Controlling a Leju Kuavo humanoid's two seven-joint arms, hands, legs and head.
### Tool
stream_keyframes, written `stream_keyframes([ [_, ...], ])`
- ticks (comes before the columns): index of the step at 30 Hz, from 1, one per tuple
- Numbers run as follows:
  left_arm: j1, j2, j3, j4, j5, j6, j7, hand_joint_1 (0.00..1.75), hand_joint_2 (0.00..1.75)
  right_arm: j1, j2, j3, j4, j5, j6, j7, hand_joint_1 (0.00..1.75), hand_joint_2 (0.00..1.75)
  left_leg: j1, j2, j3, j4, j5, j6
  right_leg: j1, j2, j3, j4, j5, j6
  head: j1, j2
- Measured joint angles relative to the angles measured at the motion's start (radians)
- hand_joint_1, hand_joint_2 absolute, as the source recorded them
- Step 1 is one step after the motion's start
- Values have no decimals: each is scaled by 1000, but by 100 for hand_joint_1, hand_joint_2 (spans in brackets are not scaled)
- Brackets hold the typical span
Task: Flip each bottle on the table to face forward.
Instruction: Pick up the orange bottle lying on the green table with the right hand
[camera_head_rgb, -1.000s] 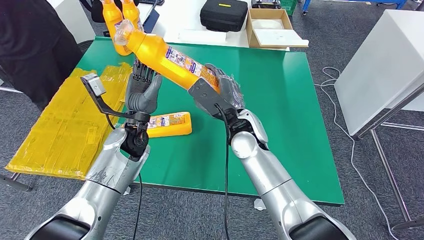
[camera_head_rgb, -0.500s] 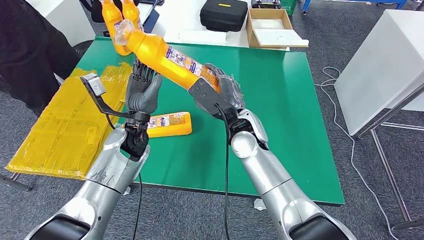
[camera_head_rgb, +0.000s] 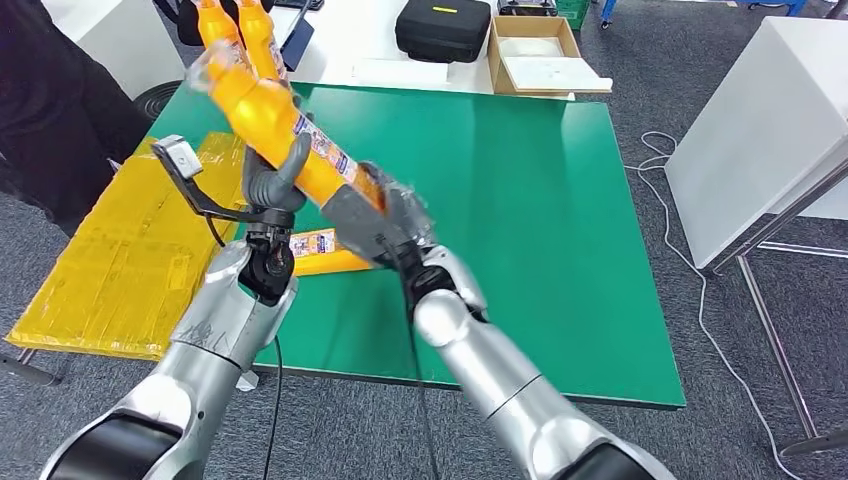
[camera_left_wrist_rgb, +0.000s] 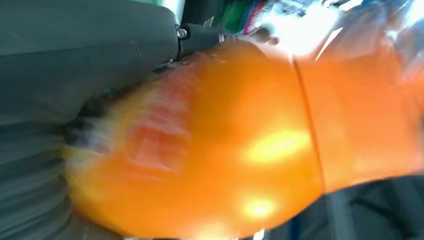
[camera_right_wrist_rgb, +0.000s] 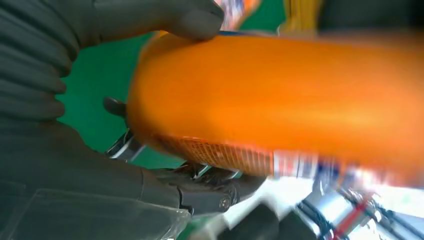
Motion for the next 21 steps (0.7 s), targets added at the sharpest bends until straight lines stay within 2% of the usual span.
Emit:
stream_keyframes([
  [3,-6,1,33,37,-10,-10,-10,0,175,-27,0,121,45,-94,-34,15,175,175,1,-3,-1,0,1,-1,2,-2,-1,0,0,0,1,0],
  [6,-6,2,58,56,-17,-12,-12,0,175,-54,-1,180,86,-120,-38,15,175,175,1,-3,-1,0,1,-1,2,-2,-1,0,0,0,1,0],
  [15,-4,2,97,76,-24,-12,-12,0,175,-89,-4,252,140,-132,-38,6,175,175,1,-2,-2,0,1,-1,2,-2,-1,0,0,0,1,0],
  [19,-3,2,103,76,-37,-13,-12,172,175,-96,-4,265,151,-138,-38,4,175,175,1,-2,-2,0,1,-1,2,-2,-1,0,0,0,1,0],
  [21,-3,2,104,76,-47,-17,-12,175,175,-97,-4,268,155,-142,-38,2,175,175,1,-2,-2,0,1,-1,2,-2,-1,0,0,0,1,0],
])
